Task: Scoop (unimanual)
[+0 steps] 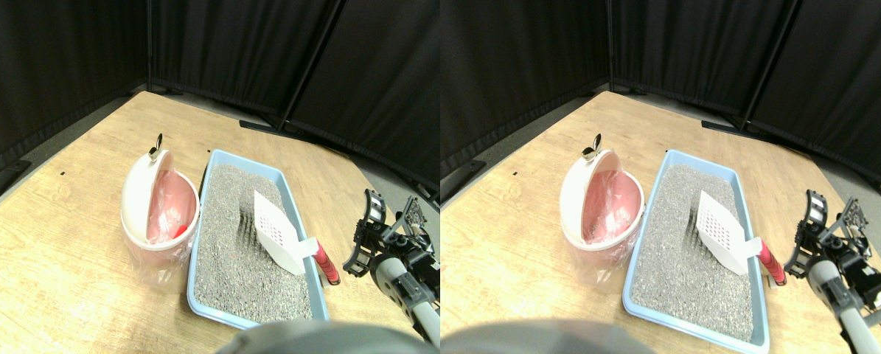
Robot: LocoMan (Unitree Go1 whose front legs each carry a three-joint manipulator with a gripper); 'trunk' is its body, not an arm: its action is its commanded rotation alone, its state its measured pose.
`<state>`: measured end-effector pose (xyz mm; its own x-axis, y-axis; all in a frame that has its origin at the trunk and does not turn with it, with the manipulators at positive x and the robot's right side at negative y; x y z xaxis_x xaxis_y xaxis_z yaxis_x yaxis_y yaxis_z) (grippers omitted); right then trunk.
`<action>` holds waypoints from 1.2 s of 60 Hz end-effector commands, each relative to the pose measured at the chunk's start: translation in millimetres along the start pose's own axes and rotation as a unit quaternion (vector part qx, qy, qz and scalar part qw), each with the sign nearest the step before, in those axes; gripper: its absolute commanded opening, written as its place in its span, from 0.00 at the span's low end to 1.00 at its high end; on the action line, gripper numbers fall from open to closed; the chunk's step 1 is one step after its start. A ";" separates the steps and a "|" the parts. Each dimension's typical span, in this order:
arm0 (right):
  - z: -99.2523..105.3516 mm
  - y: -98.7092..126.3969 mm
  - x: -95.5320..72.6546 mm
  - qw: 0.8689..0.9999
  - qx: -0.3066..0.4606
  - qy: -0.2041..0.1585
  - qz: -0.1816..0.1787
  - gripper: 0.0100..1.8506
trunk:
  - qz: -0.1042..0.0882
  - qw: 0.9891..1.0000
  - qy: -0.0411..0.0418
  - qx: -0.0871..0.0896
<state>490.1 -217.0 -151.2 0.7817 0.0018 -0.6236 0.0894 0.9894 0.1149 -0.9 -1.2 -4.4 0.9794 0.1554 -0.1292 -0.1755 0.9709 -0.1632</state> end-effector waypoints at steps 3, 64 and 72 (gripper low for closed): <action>4.9 -0.4 -9.8 1.000 0.001 -0.018 0.010 0.82 | 0.002 1.000 0.003 0.001; -39.0 -38.5 -49.2 0.942 -0.020 -0.321 0.094 0.03 | -0.057 0.996 0.008 0.066; -45.3 -40.6 -57.7 0.942 -0.026 -0.326 0.077 0.03 | -0.066 0.995 0.008 0.073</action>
<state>417.3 -257.3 -165.3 0.9971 0.0570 -0.0498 -0.0507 0.9914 0.1204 1.3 -5.7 -8.2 0.9879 0.0347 -0.1513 -0.0380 0.9991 -0.0189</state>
